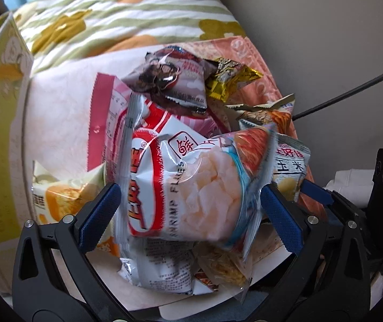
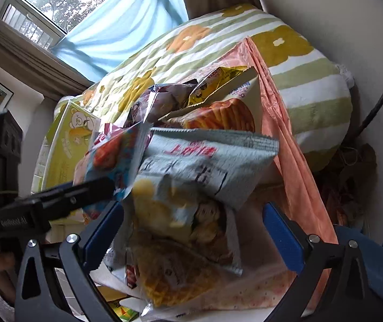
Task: Organize snacks
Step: 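Grasp the shrimp flakes bag with the left gripper while the right grasps the rice roll bag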
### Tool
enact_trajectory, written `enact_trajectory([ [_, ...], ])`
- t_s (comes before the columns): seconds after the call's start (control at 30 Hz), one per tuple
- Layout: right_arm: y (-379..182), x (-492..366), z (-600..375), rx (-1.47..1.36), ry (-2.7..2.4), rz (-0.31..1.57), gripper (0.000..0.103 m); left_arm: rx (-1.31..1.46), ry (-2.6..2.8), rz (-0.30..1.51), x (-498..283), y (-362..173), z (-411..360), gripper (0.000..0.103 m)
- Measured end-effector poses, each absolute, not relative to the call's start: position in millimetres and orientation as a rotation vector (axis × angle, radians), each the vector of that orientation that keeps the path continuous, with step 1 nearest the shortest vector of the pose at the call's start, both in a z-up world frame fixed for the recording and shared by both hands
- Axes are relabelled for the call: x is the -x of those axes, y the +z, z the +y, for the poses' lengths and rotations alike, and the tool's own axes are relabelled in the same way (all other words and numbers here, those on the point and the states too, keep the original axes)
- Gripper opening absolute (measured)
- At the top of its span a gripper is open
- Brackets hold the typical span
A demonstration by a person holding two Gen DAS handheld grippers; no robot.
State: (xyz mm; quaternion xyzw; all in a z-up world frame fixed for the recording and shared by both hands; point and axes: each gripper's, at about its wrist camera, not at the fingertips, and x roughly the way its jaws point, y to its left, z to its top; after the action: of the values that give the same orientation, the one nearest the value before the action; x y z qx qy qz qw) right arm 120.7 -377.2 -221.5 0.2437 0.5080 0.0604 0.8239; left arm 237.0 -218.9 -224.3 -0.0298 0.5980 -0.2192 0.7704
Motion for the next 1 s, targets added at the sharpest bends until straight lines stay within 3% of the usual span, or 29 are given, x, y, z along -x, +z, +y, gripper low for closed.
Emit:
enact_trajectory([
  [0.13,-228.6,-129.7,-381.6,-0.532,0.159,1.093,0.103,0.086,-0.478,1.304,-240.3,-229.0,-216.2,0.101],
  [0.53,-238.8,-143.9,-375.2,-0.551,0.204,1.128,0.102,0.115,-0.474,1.288,-236.6,-224.6,-209.5,0.083],
  [0.83,-228.9,-141.7,-370.4,-0.512,0.201,1.124,0.064,0.113,-0.483,1.266,-227.3,-213.4,-211.0,0.079],
  [1.0,-220.6,-137.0,-373.2,-0.514,0.195,1.109,0.058,0.115,-0.487,1.236,-221.1,-197.8,-209.0,0.079],
])
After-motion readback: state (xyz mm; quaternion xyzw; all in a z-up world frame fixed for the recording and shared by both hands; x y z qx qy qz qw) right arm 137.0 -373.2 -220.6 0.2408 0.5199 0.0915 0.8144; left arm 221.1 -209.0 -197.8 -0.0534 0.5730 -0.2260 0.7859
